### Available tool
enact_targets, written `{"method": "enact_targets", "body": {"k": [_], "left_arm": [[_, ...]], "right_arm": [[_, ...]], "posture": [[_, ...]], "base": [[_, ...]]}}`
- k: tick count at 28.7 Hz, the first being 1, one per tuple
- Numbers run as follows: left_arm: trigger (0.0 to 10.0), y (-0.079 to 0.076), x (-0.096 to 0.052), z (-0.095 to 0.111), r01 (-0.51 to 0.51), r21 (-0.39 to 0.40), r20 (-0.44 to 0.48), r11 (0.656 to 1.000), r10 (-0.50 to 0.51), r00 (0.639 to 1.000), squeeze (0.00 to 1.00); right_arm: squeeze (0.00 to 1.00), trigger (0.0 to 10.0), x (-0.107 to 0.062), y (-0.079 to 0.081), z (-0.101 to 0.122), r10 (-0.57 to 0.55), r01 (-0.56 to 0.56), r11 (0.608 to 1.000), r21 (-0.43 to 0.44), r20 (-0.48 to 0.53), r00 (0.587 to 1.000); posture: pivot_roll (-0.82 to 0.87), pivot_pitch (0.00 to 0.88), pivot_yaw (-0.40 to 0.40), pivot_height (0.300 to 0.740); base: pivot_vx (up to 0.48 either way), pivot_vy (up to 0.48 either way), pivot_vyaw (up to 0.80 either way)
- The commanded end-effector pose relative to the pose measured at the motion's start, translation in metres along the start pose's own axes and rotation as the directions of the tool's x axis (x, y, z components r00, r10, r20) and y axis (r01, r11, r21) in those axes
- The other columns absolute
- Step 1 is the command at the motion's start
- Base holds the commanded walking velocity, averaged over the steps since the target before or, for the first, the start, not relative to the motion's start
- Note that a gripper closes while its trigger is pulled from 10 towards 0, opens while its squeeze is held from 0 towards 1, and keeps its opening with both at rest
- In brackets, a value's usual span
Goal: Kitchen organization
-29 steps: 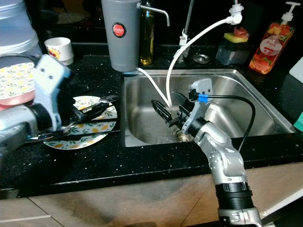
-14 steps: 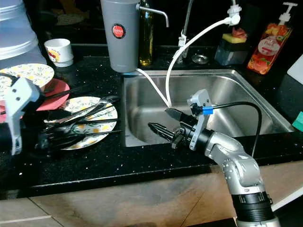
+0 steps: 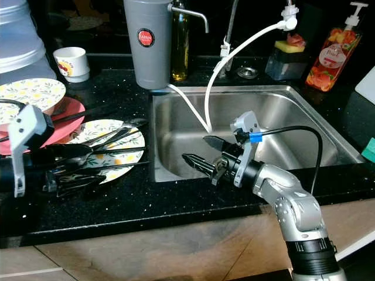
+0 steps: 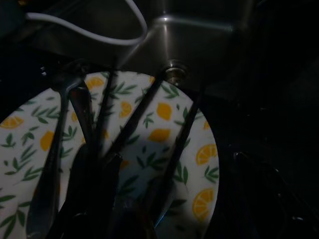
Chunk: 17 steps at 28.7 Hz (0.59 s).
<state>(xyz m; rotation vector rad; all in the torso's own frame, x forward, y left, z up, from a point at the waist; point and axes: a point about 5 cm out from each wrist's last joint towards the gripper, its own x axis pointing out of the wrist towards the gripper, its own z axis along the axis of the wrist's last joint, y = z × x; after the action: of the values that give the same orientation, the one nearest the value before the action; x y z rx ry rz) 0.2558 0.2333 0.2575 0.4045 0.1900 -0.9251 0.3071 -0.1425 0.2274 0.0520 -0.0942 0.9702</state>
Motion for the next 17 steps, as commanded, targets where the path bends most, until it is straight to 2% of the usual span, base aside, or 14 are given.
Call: {"method": "enact_targets", "body": {"k": [1,5,6,10,17], "left_arm": [[10.0,0.000,0.007,-0.004,0.002,0.005,0.009,1.000,-0.002,1.000,0.00],[10.0,0.003,0.012,-0.006,-0.009,0.019,0.023,1.000,0.009,1.000,0.00],[10.0,0.006,0.017,-0.007,-0.013,0.030,0.042,0.999,0.012,0.999,0.00],[10.0,0.007,0.023,-0.009,0.016,0.031,0.053,0.999,-0.018,0.998,0.00],[10.0,0.006,0.025,-0.010,0.075,0.059,0.034,0.995,-0.077,0.996,0.00]], "right_arm": [[0.00,10.0,0.000,0.005,-0.001,0.022,-0.022,1.000,-0.015,-0.005,1.000],[0.00,10.0,0.001,0.006,0.000,0.022,-0.022,1.000,-0.016,0.000,1.000],[0.00,10.0,0.001,0.006,0.001,0.021,-0.021,1.000,-0.016,0.005,1.000],[0.00,10.0,0.001,0.007,0.001,0.023,-0.023,1.000,-0.014,0.008,1.000],[0.00,10.0,0.001,0.008,0.002,0.027,-0.027,0.999,-0.020,0.008,1.000]], "posture": [[-0.02,0.117,-0.067,0.740],[-0.02,0.120,-0.062,0.740],[-0.02,0.119,-0.061,0.740],[-0.03,0.120,-0.060,0.740],[-0.03,0.121,-0.059,0.740]], "base": [[0.000,0.000,0.00],[0.000,0.000,0.00],[0.000,0.000,0.00],[0.000,0.000,0.00],[0.000,0.000,0.00]]}}
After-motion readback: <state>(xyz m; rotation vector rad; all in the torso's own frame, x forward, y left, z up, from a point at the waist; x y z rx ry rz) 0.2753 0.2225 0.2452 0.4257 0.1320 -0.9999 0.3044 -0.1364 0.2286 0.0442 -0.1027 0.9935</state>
